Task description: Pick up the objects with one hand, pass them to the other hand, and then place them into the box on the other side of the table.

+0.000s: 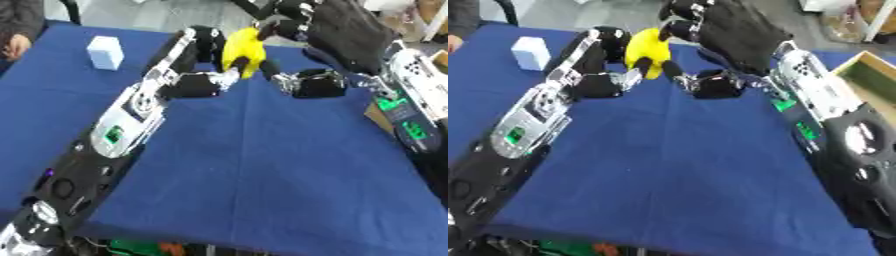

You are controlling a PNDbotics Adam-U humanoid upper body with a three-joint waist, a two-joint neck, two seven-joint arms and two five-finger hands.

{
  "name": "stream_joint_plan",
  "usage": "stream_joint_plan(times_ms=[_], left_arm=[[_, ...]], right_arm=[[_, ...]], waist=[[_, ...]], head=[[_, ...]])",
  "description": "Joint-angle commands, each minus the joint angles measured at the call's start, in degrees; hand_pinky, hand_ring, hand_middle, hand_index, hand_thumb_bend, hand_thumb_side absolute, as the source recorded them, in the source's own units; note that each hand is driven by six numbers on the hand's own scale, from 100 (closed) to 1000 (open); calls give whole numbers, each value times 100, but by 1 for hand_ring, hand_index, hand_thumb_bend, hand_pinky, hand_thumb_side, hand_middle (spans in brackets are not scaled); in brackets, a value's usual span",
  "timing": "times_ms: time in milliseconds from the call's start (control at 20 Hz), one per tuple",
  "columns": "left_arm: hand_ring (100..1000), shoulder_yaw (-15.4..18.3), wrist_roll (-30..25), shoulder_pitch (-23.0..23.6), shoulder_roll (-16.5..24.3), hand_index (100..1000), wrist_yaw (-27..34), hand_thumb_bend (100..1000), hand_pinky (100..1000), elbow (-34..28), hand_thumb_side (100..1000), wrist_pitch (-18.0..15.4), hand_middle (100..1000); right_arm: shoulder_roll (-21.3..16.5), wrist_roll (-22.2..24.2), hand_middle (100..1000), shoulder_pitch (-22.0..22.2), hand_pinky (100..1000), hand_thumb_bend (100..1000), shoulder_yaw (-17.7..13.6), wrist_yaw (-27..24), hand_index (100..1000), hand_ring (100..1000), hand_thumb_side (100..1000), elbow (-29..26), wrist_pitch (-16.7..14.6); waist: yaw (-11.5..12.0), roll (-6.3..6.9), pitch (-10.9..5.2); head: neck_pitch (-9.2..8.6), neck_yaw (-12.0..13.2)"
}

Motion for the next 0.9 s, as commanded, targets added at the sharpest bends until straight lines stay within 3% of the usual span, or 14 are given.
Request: stream_joint_plan(times_ms=[50, 200, 500, 550, 900], left_arm=[[345, 42, 161, -130, 37, 389, 19, 145, 406, -91, 100, -25, 346], [337, 50, 234, -131, 43, 379, 50, 138, 400, -117, 100, -51, 335], [338, 54, 191, -123, 59, 378, 77, 140, 403, -124, 100, -63, 335], [339, 47, 160, -122, 65, 378, 75, 143, 404, -122, 100, -63, 336], [340, -55, -158, -126, 127, 376, 179, 173, 406, -109, 100, -49, 337]], right_arm=[[-105, 27, 743, -104, 826, 133, -35, 11, 740, 804, 413, -147, -12], [-121, 11, 744, -95, 826, 135, -47, 0, 768, 804, 408, -152, -6], [-148, -52, 761, -58, 831, 159, -123, -20, 950, 809, 377, -140, 94], [-148, -79, 771, -56, 833, 195, -145, -34, 993, 811, 363, -137, 124], [-115, -209, 795, -68, 841, 253, -157, -80, 1000, 820, 360, -34, 171]], waist=[[-2, -41, -49], [-5, -39, -50], [-8, -35, -48], [-9, -34, -47], [6, -20, -39]], head=[[30, 31], [30, 42], [30, 57], [30, 62], [30, 69]])
